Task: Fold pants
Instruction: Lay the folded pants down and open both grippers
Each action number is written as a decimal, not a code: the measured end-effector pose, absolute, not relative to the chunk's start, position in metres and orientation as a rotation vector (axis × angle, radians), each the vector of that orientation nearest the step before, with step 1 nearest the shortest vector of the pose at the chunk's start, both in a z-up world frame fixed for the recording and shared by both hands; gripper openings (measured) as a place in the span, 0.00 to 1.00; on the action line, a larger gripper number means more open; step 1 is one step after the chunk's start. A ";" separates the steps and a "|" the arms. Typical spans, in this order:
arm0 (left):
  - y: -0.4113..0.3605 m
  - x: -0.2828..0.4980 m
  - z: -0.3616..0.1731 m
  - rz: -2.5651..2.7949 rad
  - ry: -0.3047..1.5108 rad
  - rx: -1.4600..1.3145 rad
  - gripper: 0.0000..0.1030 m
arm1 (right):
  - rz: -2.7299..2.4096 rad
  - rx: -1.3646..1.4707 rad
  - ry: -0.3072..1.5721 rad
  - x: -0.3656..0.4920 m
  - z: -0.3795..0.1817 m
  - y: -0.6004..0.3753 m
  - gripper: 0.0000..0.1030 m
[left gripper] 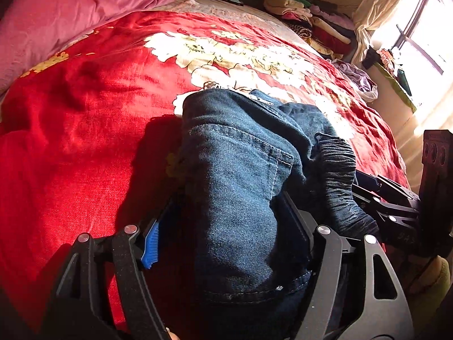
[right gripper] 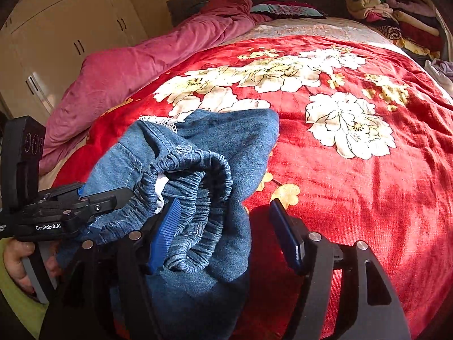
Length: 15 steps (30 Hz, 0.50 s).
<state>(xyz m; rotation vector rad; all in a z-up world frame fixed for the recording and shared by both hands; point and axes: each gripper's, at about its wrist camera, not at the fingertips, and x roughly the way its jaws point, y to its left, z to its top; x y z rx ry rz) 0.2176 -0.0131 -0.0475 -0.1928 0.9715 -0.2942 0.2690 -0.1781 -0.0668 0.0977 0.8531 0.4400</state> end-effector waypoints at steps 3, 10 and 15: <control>-0.013 0.216 -0.045 -0.292 0.968 -0.190 0.63 | 0.435 0.088 0.842 0.266 -0.061 -0.177 0.62; -0.008 0.200 -0.027 -0.279 0.926 -0.195 0.74 | 0.400 0.068 0.746 0.244 -0.034 -0.184 0.86; -0.003 0.184 -0.005 -0.267 0.872 -0.197 0.86 | 0.402 0.060 0.680 0.225 -0.012 -0.191 0.88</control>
